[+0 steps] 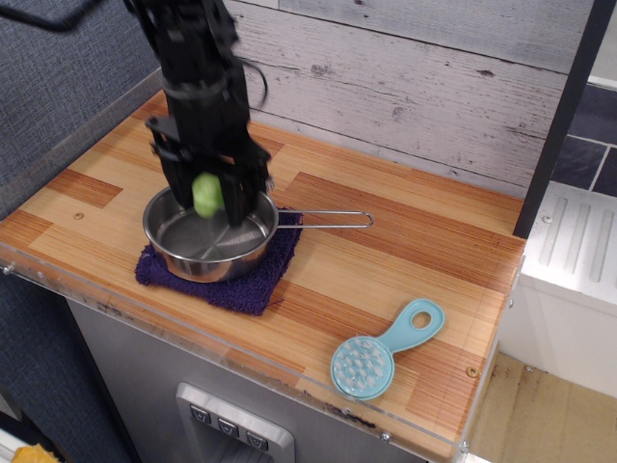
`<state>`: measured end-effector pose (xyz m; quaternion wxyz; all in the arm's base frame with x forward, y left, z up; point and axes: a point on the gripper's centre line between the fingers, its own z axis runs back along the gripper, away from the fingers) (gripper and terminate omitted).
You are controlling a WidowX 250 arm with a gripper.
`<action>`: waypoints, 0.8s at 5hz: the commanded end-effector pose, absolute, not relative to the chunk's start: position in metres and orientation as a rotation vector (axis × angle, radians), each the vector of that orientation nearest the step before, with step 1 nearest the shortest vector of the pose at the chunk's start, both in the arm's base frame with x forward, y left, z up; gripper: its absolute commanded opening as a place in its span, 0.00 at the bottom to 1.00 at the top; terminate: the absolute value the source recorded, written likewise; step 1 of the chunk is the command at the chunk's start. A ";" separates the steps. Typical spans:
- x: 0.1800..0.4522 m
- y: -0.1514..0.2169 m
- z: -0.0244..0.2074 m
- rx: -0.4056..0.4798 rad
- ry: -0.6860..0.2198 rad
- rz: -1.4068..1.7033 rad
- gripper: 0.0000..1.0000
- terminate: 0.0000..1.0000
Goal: Take the cauliflower piece and place it on the right side edge of the table.
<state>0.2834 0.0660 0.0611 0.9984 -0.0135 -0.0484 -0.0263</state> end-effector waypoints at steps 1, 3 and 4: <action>0.264 0.124 0.105 0.009 -0.163 -0.021 0.00 0.00; 0.240 0.213 0.077 0.084 -0.086 0.051 0.00 0.00; 0.239 0.236 0.057 0.090 -0.042 0.079 0.00 0.00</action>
